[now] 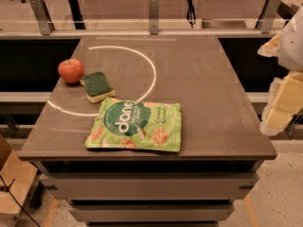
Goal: Pick apple
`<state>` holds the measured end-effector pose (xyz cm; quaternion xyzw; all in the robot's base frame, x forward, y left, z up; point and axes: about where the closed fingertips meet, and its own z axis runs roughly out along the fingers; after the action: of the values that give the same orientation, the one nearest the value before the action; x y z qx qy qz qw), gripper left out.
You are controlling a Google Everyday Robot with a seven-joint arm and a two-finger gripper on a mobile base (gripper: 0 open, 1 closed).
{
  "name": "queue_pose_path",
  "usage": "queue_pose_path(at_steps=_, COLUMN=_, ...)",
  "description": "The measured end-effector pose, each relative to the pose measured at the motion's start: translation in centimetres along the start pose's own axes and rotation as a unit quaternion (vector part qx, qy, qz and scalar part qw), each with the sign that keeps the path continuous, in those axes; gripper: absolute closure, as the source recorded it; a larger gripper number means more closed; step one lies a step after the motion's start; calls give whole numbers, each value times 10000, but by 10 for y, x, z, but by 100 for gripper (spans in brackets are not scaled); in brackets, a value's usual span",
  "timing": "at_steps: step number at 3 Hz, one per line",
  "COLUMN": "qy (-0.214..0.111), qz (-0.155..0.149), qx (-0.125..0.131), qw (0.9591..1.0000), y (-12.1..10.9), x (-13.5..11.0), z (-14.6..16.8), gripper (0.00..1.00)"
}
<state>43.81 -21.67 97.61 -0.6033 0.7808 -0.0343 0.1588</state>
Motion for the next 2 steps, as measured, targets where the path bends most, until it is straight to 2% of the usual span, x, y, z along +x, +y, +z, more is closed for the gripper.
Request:
queue_pose_path(at_steps=1, qy=0, qz=0, qx=0, qw=10000, y=0, x=0, z=0, gripper=0)
queue_pose_path(at_steps=2, qy=-240, qz=-20, qx=-52, qw=9997, y=1, x=-8, z=1, gripper=0)
